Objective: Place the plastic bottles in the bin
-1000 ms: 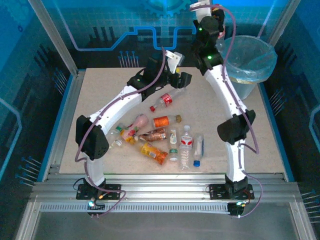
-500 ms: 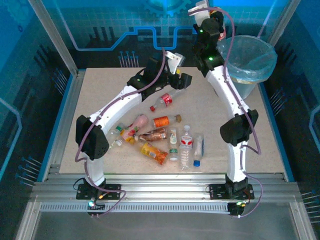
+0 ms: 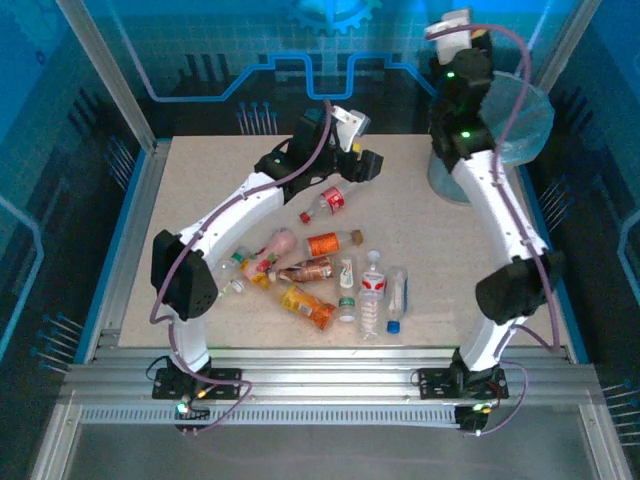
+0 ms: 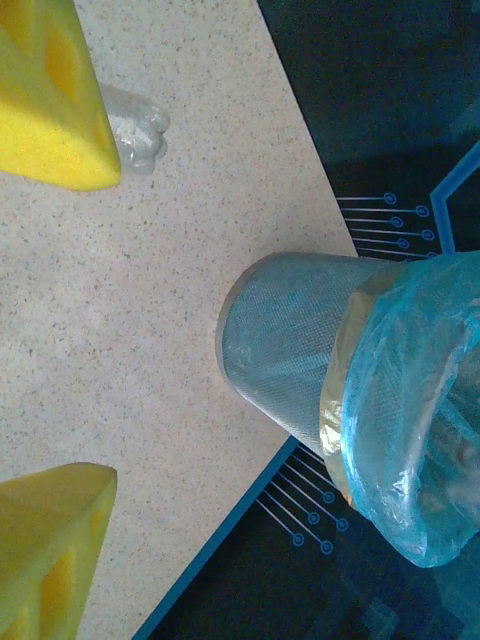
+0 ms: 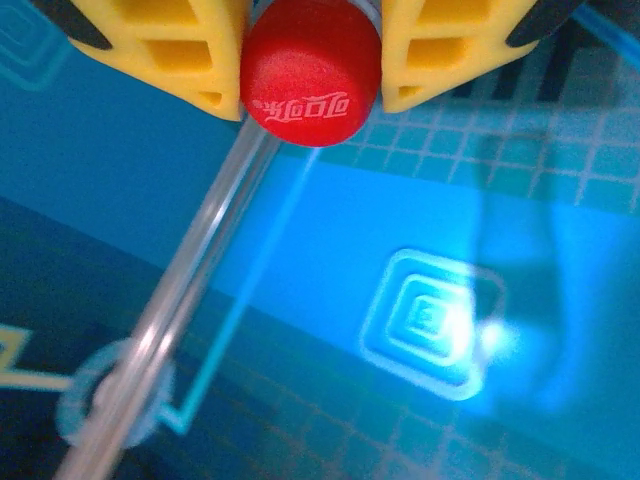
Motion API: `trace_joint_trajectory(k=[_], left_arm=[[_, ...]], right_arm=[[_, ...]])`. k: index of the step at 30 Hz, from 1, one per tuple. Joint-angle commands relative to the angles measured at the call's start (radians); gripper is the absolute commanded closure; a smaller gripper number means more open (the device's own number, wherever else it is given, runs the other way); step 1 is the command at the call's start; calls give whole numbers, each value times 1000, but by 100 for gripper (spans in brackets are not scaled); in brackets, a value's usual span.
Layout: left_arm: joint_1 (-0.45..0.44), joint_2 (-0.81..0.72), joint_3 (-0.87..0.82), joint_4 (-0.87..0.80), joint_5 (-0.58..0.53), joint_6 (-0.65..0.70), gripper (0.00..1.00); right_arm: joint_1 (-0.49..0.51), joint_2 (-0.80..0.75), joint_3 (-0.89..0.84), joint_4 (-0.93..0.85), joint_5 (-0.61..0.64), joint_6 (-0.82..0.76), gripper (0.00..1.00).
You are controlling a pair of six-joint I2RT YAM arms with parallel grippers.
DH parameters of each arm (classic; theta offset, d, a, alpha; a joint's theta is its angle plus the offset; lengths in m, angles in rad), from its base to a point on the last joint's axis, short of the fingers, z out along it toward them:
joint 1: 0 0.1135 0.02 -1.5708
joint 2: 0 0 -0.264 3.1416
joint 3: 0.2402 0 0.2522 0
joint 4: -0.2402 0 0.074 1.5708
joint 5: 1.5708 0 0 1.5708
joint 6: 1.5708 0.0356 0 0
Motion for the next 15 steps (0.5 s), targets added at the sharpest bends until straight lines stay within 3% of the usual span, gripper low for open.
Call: trace_joint_trajectory(k=[1, 9, 15], left_arm=[[-8, -34, -18, 21, 26, -32, 27], [-10, -24, -23, 50, 21, -46, 27], [-12, -16, -16, 50, 22, -57, 27]], right_arm=[[-14, -40, -27, 25, -15, 70, 100], [-17, 81, 99, -46, -35, 144, 100], [-44, 250, 214, 9, 27, 120, 100]])
